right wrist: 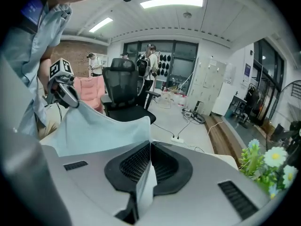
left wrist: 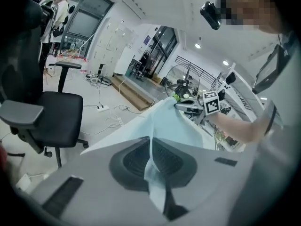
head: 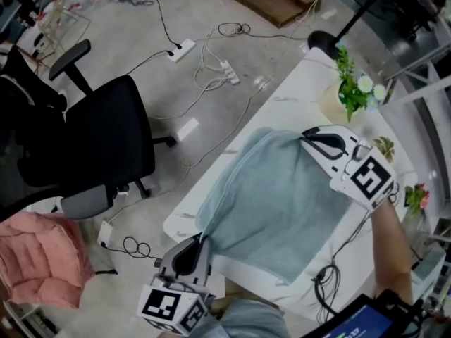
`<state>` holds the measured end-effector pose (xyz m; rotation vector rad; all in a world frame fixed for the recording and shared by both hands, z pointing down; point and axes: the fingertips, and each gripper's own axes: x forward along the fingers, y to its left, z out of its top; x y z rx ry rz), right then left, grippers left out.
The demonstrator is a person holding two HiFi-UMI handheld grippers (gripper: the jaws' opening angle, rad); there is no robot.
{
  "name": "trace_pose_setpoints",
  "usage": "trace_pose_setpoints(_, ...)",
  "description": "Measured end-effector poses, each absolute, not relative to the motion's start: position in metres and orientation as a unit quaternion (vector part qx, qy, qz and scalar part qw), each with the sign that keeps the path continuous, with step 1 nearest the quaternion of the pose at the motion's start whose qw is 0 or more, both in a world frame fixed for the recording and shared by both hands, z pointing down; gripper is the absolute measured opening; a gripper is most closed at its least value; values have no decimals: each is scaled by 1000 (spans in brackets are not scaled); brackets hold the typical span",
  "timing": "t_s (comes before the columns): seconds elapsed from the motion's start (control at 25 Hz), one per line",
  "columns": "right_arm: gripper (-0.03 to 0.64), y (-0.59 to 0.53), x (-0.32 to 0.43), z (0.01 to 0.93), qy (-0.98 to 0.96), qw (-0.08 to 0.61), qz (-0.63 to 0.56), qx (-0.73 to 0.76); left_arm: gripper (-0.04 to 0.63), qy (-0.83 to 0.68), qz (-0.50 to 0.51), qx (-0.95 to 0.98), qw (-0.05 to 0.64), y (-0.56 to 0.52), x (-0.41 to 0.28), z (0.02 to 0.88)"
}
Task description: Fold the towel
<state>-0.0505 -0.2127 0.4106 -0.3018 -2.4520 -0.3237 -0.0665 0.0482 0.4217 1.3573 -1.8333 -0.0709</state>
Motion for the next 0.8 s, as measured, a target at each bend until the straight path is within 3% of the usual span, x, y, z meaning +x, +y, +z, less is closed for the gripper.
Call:
trace_pose_setpoints(0.56, 29, -235, -78, 505, -906, 399, -101, -102, 20, -723, -7, 500, 478, 57, -95, 501)
trace_pose_setpoints(0.64, 56, -239, -82, 506, -908, 401, -84, -93, 20, -725, 7, 501, 473, 56, -96, 503)
trace_pose_setpoints(0.8, 173, -251, -86, 485, -927, 368, 19, -75, 37, -708, 7, 518, 480, 53, -93, 499)
